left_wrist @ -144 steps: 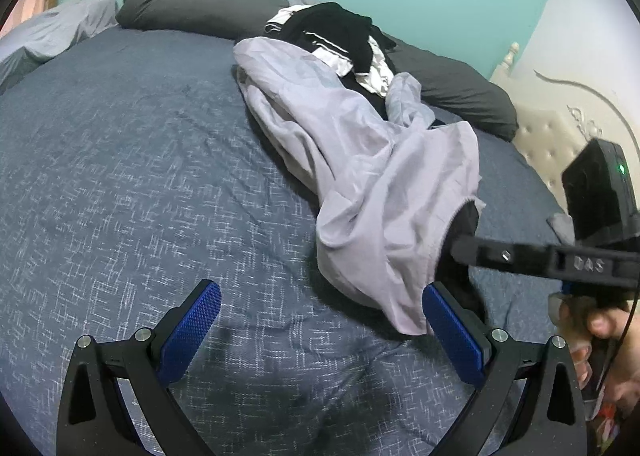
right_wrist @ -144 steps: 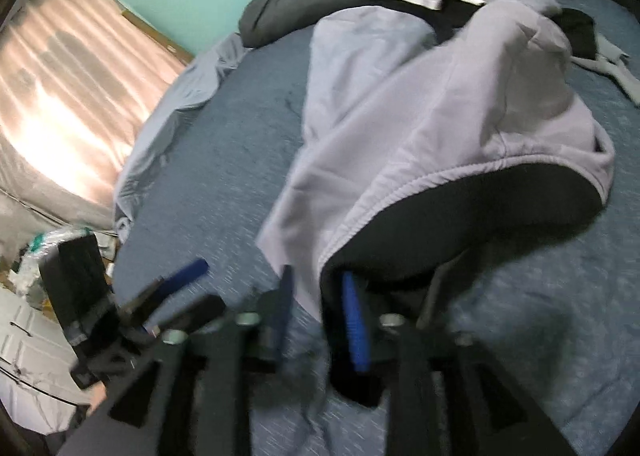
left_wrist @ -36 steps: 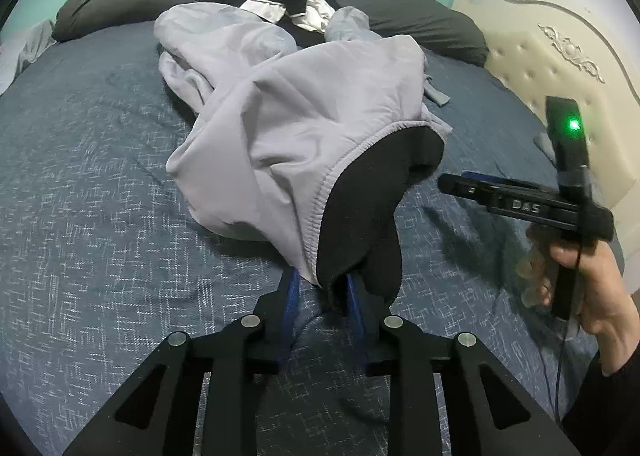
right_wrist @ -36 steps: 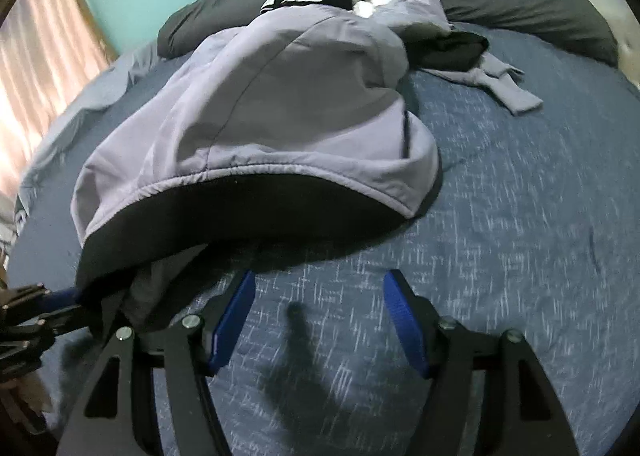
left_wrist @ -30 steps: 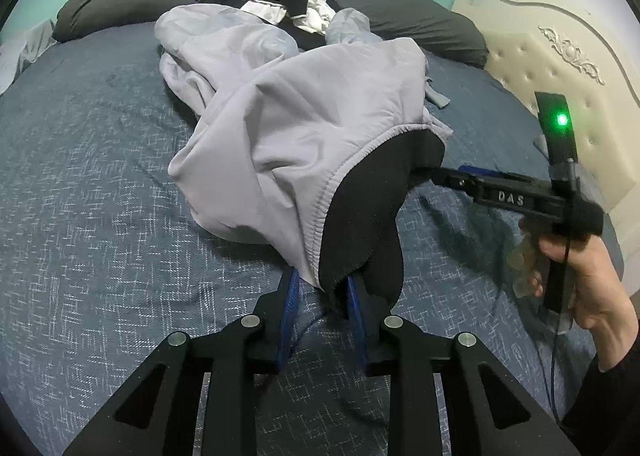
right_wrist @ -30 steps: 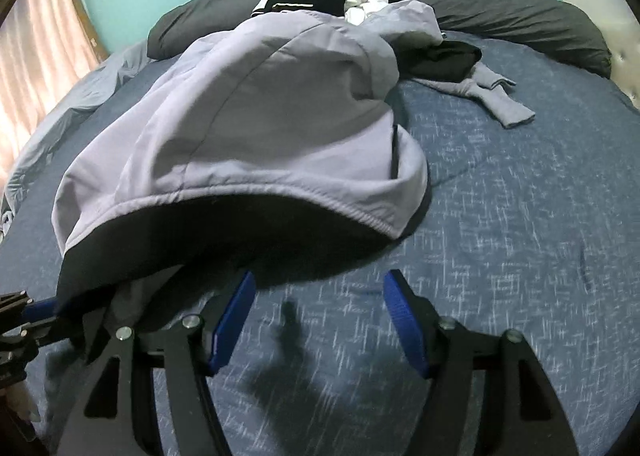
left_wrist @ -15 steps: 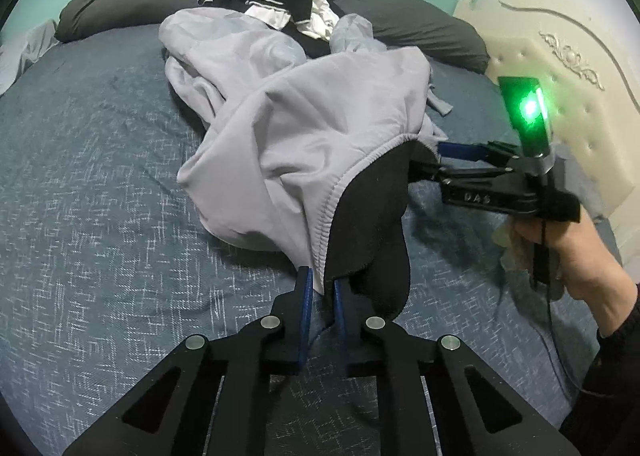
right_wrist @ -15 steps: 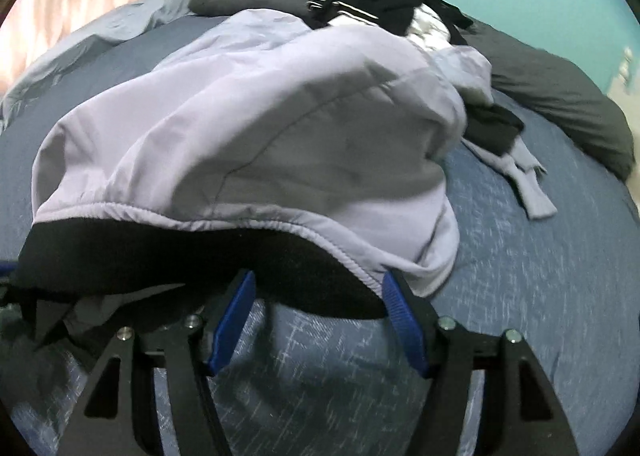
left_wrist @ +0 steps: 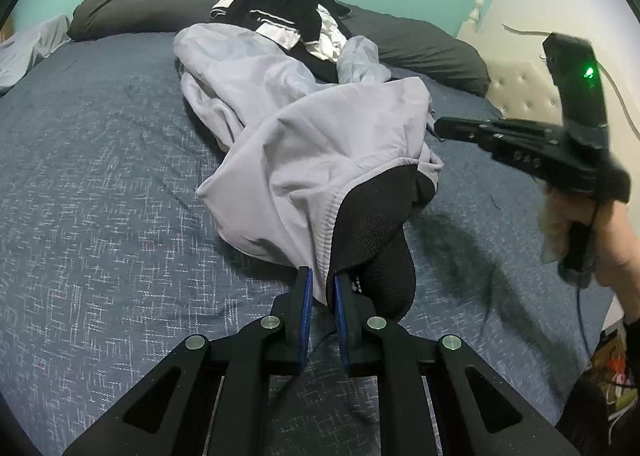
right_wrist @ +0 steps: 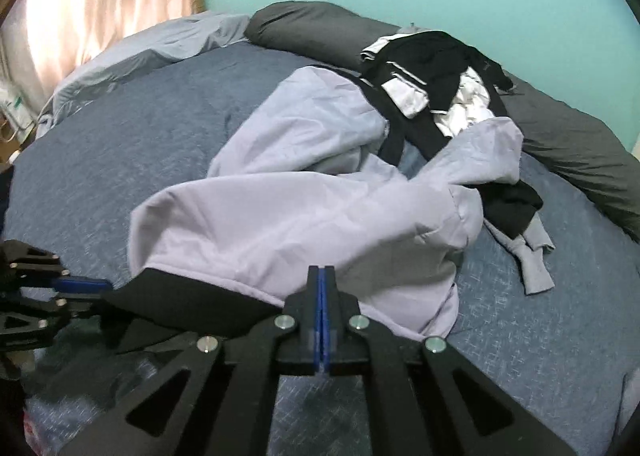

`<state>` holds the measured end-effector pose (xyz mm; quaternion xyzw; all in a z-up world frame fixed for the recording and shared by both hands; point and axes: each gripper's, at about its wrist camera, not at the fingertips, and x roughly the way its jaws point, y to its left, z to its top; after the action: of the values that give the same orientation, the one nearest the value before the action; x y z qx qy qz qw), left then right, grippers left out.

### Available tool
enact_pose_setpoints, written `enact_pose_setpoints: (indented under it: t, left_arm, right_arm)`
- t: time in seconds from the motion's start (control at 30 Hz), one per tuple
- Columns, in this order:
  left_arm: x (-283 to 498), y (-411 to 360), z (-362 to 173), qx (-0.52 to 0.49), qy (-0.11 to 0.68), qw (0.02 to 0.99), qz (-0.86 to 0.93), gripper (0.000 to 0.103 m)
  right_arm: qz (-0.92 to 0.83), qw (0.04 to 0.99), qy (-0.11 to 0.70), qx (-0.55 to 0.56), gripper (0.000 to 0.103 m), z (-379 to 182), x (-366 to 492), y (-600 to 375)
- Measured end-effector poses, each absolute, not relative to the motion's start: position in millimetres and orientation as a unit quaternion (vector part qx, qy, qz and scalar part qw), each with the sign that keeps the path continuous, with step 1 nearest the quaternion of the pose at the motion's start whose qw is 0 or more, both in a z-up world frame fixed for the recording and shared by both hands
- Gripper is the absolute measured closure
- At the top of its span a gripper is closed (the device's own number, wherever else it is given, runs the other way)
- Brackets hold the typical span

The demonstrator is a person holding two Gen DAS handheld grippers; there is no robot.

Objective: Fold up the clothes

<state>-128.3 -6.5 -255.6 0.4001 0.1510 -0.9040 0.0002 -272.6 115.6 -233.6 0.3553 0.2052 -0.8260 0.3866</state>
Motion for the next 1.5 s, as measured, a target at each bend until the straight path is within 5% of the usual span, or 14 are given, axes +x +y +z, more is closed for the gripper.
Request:
enact_pose_setpoints:
  t: [0.1, 0.13, 0.2, 0.23, 0.57, 0.63, 0.7, 1.03, 1.17, 1.27, 1.3, 1.5]
  left_arm:
    - [-128.2, -8.5, -253.0, 0.396, 0.153, -0.001, -0.905, 0.091]
    - [-127.8, -9.8, -252.6, 0.395, 0.156, -0.002, -0.905, 0.092]
    - [-121.6, -11.1, -252.7, 0.394, 0.161, -0.001, -0.905, 0.092]
    - [-121.4, -12.6, -253.0, 0.395, 0.162, -0.001, -0.904, 0.092]
    - [-125.0, -17.5, -257.9, 0.401, 0.172, -0.003, -0.9, 0.092]
    - [-126.2, -18.2, -258.3, 0.402, 0.173, -0.004, -0.899, 0.092]
    - [-126.7, -19.6, -257.5, 0.4, 0.17, 0.002, -0.901, 0.092]
    - [-128.0, -26.0, -259.6, 0.401, 0.175, 0.008, -0.899, 0.092]
    - [-129.7, -25.1, -261.2, 0.404, 0.175, 0.007, -0.898, 0.092]
    - [-131.0, -24.5, -262.4, 0.407, 0.176, 0.006, -0.896, 0.092]
    - [-131.3, -25.0, -263.2, 0.408, 0.177, 0.006, -0.896, 0.092]
    - [-132.2, -27.1, -266.3, 0.412, 0.18, 0.005, -0.893, 0.092]
  right_arm:
    - [-0.81, 0.39, 0.211, 0.384, 0.093, -240.5, -272.1, 118.8]
    - [-0.807, 0.384, 0.219, 0.39, 0.083, -245.6, -272.4, 119.0]
    - [-0.802, 0.375, 0.235, 0.402, 0.038, -258.7, -272.5, 119.6]
    - [-0.797, 0.376, 0.243, 0.406, 0.037, -266.2, -272.7, 118.4]
    - [-0.785, 0.376, 0.284, 0.403, 0.038, -314.4, -291.6, 97.3]
    - [-0.778, 0.39, 0.289, 0.398, 0.051, -317.8, -291.4, 93.1]
    - [-0.773, 0.396, 0.302, 0.393, 0.075, -321.0, -289.7, 88.0]
    - [-0.811, 0.383, 0.262, 0.357, 0.091, -306.0, -286.0, 113.7]
    - [-0.812, 0.361, 0.258, 0.38, 0.09, -309.3, -295.4, 123.5]
    - [-0.808, 0.339, 0.264, 0.403, 0.054, -315.1, -303.4, 128.1]
    - [-0.804, 0.339, 0.269, 0.409, 0.048, -318.7, -302.4, 129.3]
    - [-0.794, 0.327, 0.288, 0.423, 0.041, -334.2, -311.5, 118.8]
